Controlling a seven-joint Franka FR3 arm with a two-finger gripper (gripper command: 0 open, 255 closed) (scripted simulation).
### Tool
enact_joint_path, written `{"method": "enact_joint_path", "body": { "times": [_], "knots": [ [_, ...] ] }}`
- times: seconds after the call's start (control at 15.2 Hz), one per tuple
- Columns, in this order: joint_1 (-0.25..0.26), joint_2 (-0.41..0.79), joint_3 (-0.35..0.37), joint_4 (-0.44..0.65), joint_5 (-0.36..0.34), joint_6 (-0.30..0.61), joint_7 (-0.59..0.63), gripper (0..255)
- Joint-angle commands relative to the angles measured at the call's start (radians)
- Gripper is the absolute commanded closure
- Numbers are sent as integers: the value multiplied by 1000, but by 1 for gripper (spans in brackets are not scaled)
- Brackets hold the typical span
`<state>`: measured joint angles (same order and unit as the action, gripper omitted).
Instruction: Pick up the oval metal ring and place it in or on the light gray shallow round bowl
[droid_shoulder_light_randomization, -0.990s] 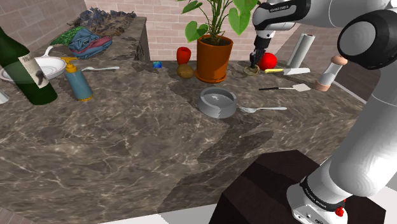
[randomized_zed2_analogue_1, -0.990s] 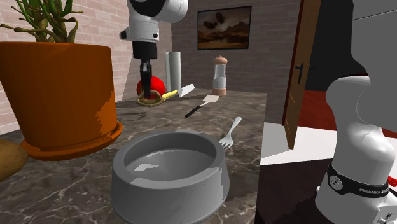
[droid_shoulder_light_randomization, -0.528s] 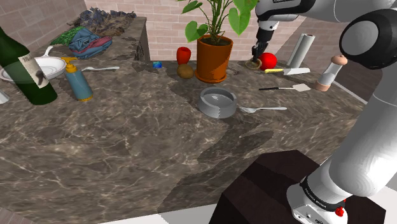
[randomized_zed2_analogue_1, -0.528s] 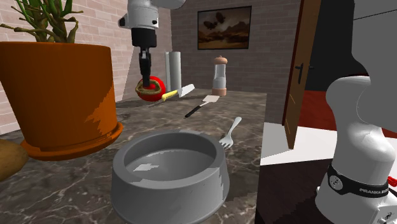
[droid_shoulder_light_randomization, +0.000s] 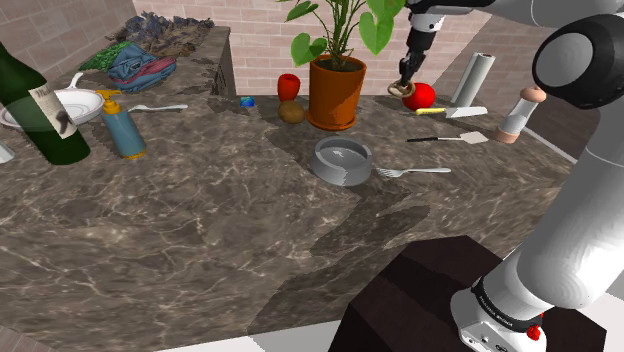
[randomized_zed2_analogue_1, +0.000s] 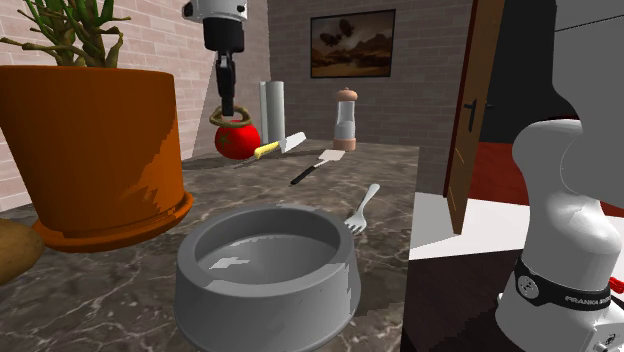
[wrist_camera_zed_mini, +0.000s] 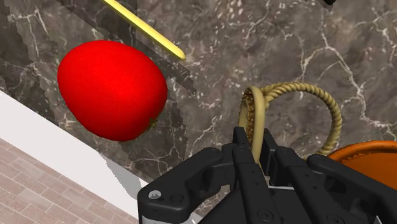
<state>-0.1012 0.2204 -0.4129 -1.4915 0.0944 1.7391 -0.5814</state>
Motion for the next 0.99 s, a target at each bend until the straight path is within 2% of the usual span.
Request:
{"method": "enact_joint_path", "body": {
  "times": [0.0, 0.07, 0.46, 0.92],
  "knots": [
    [-4, 5, -1, 34, 2, -29, -2, 255],
    [-5, 7, -2, 46, 3, -40, -2, 255],
    [98, -161, 49, -149, -74, 3, 148, 255],
    [184, -305, 136, -301, -127, 17, 328, 255]
  ]
}}
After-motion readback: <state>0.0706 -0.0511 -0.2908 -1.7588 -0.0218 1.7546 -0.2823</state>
